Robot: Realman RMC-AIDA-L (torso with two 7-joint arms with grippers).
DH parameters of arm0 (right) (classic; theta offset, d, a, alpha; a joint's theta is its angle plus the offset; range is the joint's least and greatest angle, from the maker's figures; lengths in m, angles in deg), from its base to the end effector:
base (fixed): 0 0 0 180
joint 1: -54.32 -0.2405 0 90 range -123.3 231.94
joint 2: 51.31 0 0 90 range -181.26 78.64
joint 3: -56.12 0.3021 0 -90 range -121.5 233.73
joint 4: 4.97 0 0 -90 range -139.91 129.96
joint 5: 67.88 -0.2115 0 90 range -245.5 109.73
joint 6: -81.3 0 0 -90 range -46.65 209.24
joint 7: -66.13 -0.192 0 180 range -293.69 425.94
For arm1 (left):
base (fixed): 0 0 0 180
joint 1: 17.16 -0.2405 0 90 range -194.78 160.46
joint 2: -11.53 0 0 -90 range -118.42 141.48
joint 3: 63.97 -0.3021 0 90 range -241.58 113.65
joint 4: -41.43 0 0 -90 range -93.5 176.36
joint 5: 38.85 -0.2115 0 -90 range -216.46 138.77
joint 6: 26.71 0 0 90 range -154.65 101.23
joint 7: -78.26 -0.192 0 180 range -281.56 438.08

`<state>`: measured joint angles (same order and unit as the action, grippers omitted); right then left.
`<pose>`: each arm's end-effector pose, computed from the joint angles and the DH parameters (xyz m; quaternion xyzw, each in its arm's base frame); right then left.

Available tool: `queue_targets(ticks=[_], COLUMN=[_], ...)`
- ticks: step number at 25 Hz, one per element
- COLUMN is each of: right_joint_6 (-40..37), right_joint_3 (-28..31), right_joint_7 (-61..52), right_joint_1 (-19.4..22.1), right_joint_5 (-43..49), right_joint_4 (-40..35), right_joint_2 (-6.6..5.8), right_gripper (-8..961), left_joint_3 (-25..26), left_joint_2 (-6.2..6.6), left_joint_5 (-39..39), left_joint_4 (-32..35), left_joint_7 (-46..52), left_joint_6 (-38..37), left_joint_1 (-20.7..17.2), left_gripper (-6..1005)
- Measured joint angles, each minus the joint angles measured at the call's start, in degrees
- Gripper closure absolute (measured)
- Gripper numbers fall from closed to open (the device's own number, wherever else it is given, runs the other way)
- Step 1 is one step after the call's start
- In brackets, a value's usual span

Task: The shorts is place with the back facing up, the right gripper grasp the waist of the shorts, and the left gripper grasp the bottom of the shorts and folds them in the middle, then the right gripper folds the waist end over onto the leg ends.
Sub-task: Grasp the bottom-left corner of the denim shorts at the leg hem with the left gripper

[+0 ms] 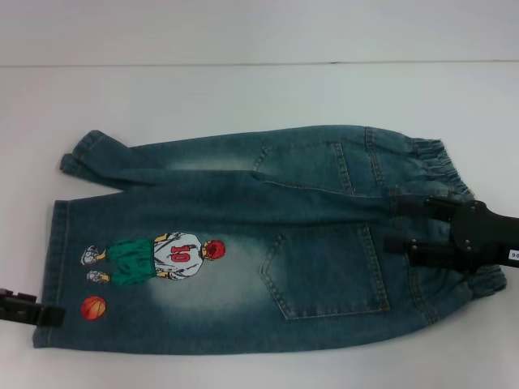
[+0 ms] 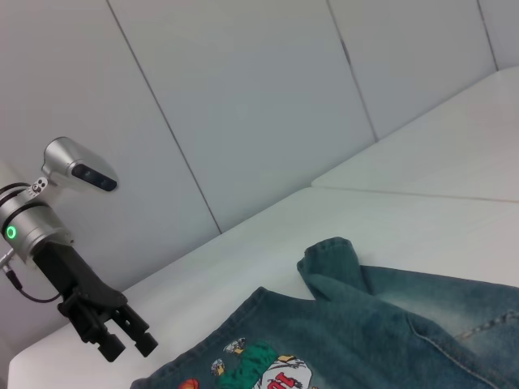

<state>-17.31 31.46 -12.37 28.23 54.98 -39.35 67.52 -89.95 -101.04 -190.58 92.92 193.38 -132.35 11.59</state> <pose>0.3134 0.3233 -0.0498 -0.9071 0.2864 0.2856 0.1161 -0.3796 0.3099 0.0216 -0.8473 -0.5256 -0.0066 0.0764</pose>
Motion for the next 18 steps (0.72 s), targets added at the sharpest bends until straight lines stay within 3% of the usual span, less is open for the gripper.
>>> queue_targets(ticks=[18], right_joint_6=[-0.85], right_joint_3=[1.63], right_joint_7=[0.37], right_joint_1=[0.95], right_joint_5=[0.01], right_joint_4=[-0.16], right_joint_2=[-0.10], right_gripper=[70], left_joint_3=[-0.39], left_joint_2=[0.11], left_joint_5=[-6.59], left_joint_4=[-1.49], left_joint_7=[2.78], left_joint_6=[0.42], left_joint_1=[1.25], left_gripper=[126])
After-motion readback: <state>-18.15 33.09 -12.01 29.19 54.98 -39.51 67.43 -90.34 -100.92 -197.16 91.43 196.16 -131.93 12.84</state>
